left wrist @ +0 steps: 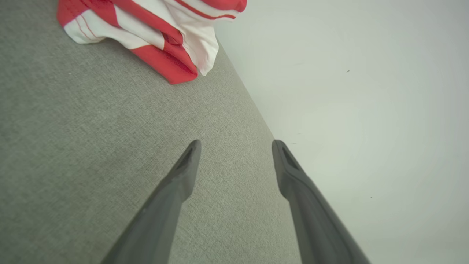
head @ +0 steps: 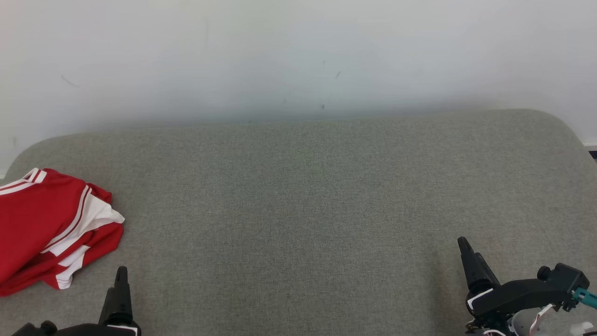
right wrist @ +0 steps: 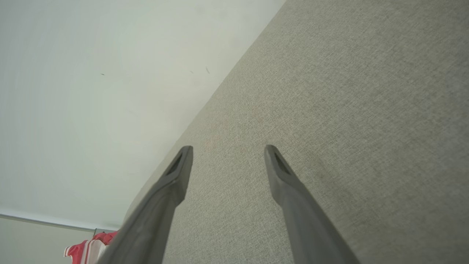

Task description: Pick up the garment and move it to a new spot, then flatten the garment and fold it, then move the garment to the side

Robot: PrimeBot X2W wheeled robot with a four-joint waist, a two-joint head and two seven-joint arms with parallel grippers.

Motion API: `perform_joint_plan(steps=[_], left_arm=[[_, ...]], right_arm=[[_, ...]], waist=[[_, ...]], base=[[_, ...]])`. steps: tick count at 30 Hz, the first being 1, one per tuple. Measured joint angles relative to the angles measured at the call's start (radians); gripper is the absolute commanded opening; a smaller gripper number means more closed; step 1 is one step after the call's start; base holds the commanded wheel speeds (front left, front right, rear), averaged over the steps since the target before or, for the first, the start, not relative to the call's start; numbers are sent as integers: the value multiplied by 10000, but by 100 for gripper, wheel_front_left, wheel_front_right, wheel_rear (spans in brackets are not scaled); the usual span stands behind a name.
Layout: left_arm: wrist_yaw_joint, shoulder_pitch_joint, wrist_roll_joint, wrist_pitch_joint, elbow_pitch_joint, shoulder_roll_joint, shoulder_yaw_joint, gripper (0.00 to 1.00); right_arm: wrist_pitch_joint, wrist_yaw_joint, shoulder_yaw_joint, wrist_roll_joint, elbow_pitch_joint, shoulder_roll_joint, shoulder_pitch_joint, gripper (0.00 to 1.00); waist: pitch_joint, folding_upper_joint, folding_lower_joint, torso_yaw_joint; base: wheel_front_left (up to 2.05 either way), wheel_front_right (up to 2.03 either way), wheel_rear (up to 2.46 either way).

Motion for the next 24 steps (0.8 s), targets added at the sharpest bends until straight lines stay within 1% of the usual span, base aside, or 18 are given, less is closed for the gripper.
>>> perform_joint_plan(steps=[2, 7, 9, 17, 23, 24], left_arm=[[42, 0, 343, -79, 0, -46, 15, 100], [186, 0, 1076, -276, 4, -117, 46, 100], [192, 1, 1473, -345, 2, -119, 52, 100], [443, 1, 2784, -616, -4, -140, 69, 100], [556, 0, 3825, -859, -10, -148, 86, 100], [610, 0, 4023, -865, -13, -148, 86, 100]], right_arm=[[-71, -13, 69, -268, 21, -21, -13, 100], [-215, -169, 236, -894, 65, -115, -194, 100], [-314, -188, 297, -1137, 77, -140, -202, 100], [-604, -437, 604, -2282, 102, -280, -292, 100], [-826, -535, 773, -3137, 115, -383, -428, 100], [-836, -594, 802, -3312, 115, -408, -430, 100]], waist=[[-3, 0, 0, -5], [-4, 0, 0, -18], [-4, 0, 0, -22], [-4, 0, 0, -45], [-14, 0, 0, -70], [-16, 0, 0, -74]], base=[[0, 0, 0], [0, 0, 0], [0, 0, 0], [0, 0, 0], [0, 0, 0], [0, 0, 0]])
